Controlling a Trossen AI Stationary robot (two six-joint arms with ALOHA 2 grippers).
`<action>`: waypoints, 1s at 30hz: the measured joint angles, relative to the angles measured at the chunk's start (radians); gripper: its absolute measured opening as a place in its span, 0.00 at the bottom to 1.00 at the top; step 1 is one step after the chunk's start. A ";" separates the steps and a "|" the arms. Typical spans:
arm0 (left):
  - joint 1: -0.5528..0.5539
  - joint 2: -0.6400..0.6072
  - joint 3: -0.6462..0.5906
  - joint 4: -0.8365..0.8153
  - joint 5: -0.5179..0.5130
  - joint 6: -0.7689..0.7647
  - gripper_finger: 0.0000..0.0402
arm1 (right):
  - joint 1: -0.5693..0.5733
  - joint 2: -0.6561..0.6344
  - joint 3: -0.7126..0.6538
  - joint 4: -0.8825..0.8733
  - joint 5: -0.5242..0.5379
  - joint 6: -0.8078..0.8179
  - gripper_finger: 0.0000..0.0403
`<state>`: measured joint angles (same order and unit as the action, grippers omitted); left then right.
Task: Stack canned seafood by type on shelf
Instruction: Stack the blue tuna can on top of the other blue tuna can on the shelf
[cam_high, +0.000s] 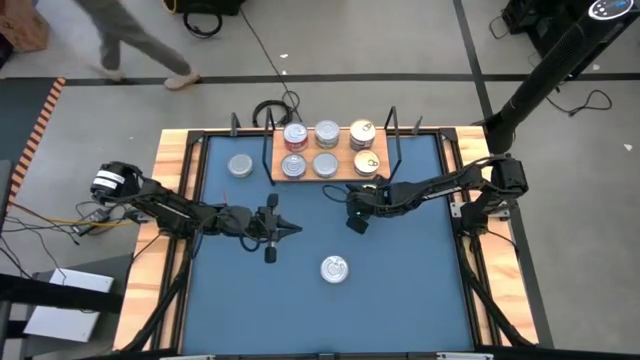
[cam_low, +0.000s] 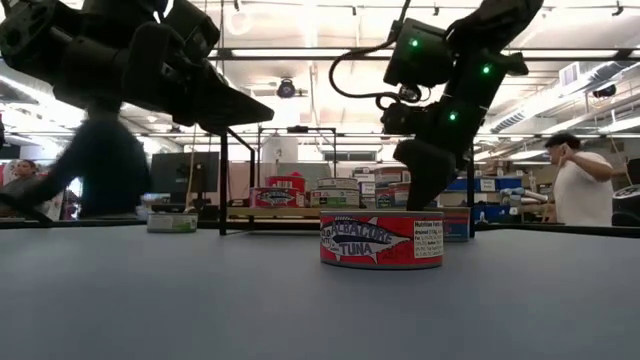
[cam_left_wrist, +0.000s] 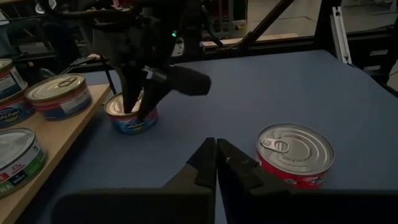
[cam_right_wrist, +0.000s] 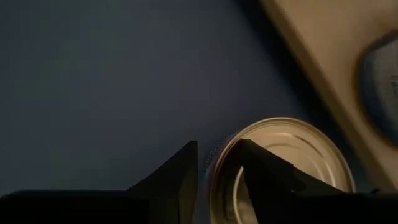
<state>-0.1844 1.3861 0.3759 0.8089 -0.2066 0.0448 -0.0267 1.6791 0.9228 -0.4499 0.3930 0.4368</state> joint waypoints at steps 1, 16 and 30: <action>0.000 0.000 0.000 0.001 0.000 0.000 0.04 | -0.002 0.001 0.000 -0.004 0.016 0.004 0.31; 0.000 0.000 0.000 0.000 0.000 -0.004 0.04 | 0.010 -0.002 0.096 -0.149 -0.093 -0.078 0.01; -0.001 0.000 0.000 -0.004 0.001 -0.016 0.04 | 0.072 -0.003 0.260 -0.288 -0.283 -0.122 0.00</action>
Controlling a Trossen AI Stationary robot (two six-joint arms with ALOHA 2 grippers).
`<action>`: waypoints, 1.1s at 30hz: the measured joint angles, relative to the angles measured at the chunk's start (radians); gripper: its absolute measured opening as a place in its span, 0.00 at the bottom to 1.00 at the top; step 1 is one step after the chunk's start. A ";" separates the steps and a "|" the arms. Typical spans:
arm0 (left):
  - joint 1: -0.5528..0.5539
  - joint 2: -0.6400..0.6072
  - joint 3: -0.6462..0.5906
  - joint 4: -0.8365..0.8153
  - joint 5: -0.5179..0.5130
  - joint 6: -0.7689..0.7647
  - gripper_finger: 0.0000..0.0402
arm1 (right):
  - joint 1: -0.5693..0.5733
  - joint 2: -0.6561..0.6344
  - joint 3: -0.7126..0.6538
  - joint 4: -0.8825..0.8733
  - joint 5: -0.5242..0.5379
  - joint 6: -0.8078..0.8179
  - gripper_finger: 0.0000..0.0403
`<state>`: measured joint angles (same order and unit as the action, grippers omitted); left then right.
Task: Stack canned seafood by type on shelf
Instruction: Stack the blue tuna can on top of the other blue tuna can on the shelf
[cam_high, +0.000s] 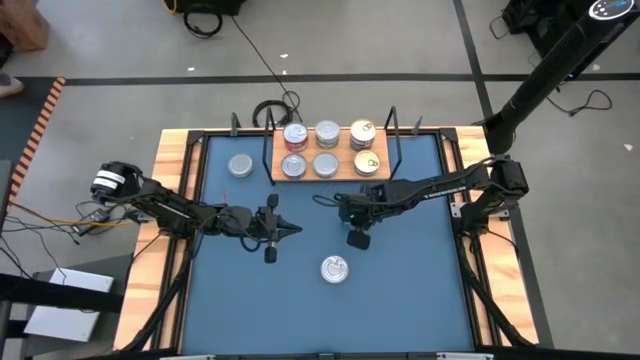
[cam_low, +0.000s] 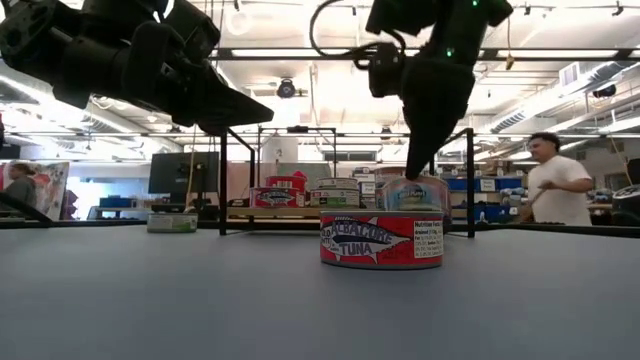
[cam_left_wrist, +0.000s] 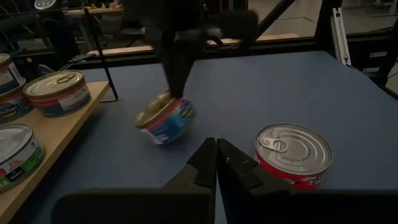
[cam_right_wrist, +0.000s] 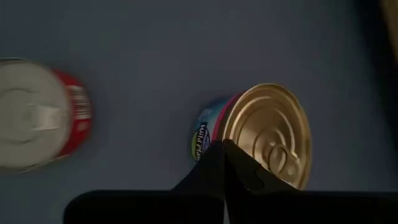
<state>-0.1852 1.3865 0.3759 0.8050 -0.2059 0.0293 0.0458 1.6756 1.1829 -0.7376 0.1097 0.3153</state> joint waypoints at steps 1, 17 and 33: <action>0.000 0.000 0.000 -0.001 0.000 -0.005 0.04 | 0.005 0.000 0.011 -0.006 -0.012 0.000 0.00; 0.000 0.000 0.000 -0.011 0.000 -0.016 0.04 | 0.003 -0.002 0.036 0.099 -0.324 0.055 0.00; 0.000 0.000 0.001 -0.015 0.001 -0.038 0.04 | -0.102 0.054 0.013 0.205 -0.475 0.109 0.00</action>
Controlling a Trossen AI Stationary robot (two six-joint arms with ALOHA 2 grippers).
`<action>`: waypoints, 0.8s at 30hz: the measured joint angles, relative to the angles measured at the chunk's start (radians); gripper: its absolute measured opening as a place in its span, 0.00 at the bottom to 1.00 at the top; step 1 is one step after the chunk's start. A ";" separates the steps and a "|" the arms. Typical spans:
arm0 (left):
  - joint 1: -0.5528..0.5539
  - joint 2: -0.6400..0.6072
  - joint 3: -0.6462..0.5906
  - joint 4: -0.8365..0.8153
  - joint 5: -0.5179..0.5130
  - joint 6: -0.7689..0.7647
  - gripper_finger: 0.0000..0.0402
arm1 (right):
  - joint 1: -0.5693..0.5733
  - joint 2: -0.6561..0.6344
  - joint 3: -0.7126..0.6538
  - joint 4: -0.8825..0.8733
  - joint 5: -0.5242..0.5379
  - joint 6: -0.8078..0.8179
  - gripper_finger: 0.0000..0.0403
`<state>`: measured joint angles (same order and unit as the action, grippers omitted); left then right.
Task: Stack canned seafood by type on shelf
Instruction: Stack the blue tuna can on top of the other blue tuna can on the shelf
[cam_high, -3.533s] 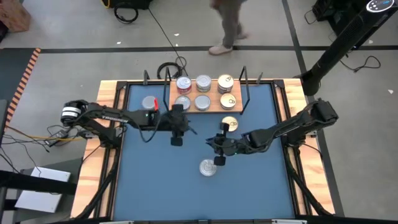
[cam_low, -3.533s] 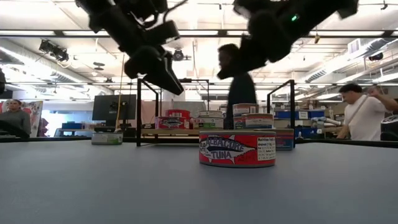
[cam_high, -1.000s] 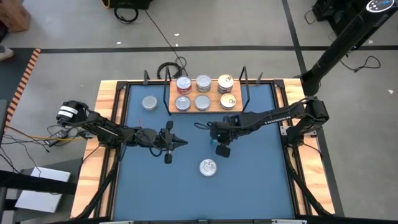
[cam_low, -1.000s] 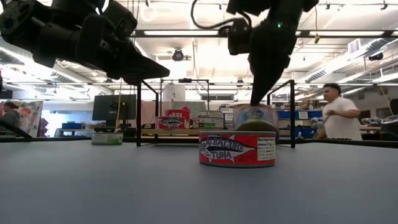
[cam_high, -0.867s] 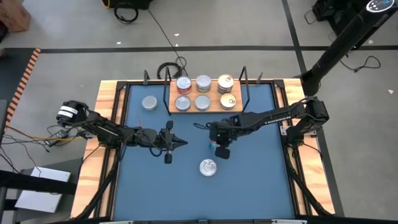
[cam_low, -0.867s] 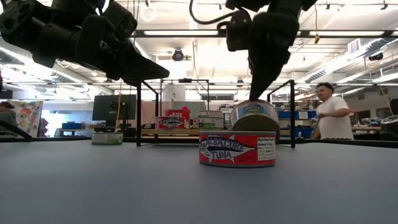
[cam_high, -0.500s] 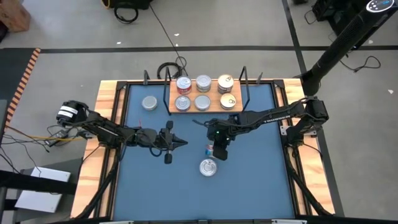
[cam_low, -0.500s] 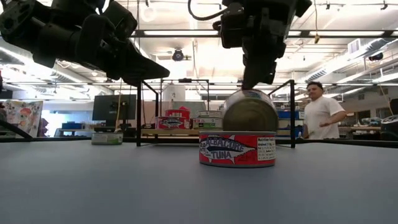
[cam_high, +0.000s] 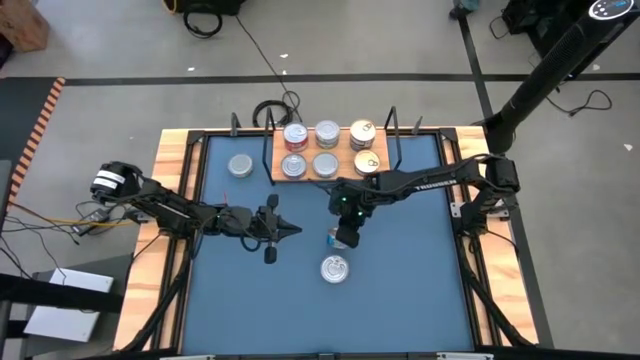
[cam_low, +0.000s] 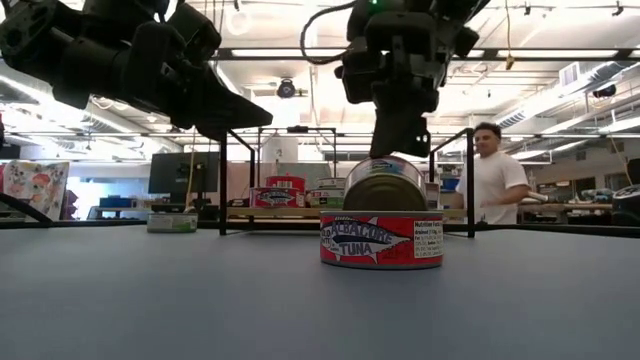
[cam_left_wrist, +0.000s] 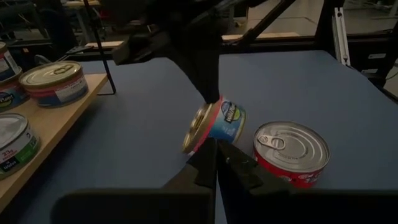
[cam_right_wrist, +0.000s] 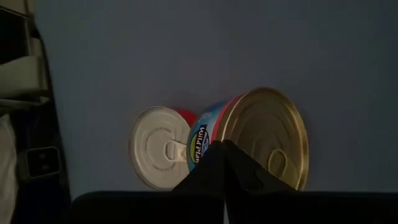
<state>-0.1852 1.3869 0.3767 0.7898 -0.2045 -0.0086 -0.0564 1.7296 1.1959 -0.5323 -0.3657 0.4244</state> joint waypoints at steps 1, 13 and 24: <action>0.000 0.000 0.000 0.000 0.002 -0.001 0.04 | -0.005 0.002 0.000 -0.001 -0.003 -0.004 0.00; 0.000 0.000 0.000 -0.003 0.008 -0.004 0.04 | -0.062 0.006 -0.001 -0.018 0.013 -0.074 0.02; 0.000 0.000 0.000 -0.003 0.008 -0.004 0.04 | -0.078 -0.002 0.004 -0.041 0.059 -0.095 0.10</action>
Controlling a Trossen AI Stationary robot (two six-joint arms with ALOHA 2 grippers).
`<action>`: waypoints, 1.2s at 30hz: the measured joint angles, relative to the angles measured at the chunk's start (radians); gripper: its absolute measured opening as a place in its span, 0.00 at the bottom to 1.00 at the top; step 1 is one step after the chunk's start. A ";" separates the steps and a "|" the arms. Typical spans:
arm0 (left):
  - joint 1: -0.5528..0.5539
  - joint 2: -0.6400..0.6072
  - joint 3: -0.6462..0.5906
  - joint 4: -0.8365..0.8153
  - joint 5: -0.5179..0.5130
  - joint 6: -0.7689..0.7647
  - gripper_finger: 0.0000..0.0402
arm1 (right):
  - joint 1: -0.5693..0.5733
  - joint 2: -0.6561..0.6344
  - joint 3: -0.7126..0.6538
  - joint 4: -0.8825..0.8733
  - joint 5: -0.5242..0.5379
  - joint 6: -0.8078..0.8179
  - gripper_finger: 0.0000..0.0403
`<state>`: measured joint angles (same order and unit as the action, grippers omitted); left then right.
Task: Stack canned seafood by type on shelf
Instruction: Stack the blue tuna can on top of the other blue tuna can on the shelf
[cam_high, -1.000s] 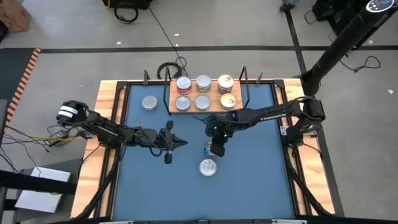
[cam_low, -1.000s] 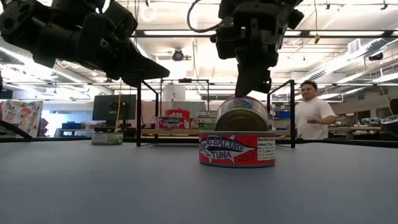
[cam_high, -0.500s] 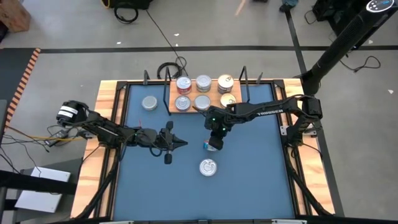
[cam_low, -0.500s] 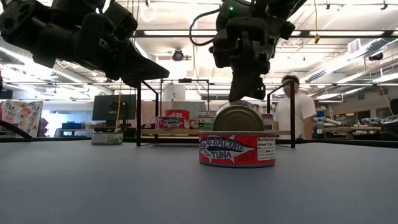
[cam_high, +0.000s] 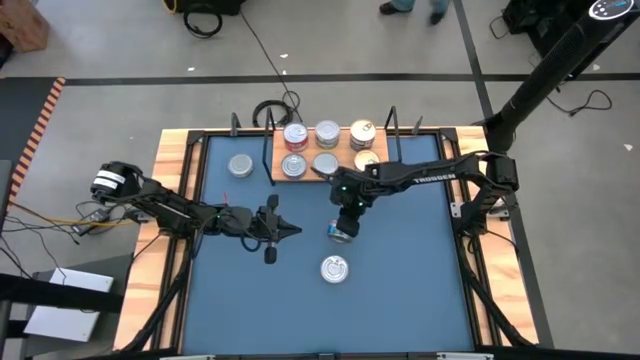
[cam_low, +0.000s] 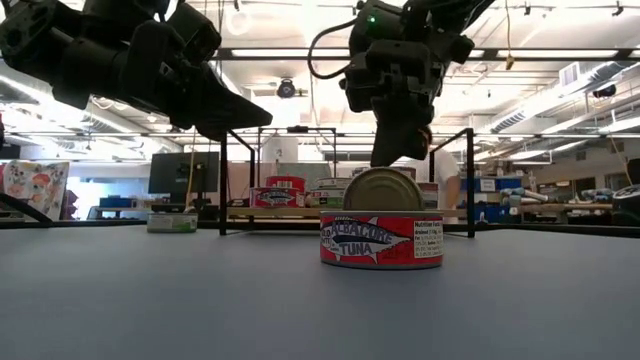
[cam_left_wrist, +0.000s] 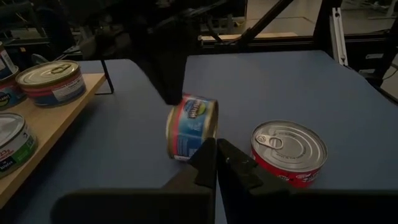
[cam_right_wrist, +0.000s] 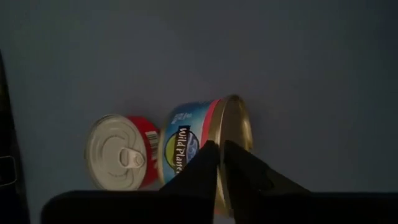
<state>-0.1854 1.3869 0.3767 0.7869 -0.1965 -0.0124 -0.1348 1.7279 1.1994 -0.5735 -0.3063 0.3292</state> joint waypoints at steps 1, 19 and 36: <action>0.000 0.000 0.000 0.000 0.000 0.000 0.04 | 0.000 0.000 0.009 -0.006 0.010 -0.002 0.13; 0.000 0.000 0.000 -0.004 0.000 0.000 0.04 | 0.223 0.005 0.179 -0.200 0.453 -0.034 0.63; 0.000 0.000 0.000 -0.008 -0.001 0.000 0.04 | 0.275 0.005 0.134 -0.182 0.533 0.035 0.85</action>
<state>-0.1852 1.3869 0.3763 0.7792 -0.1970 -0.0124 0.1402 1.7332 1.3331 -0.7559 0.2262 0.3638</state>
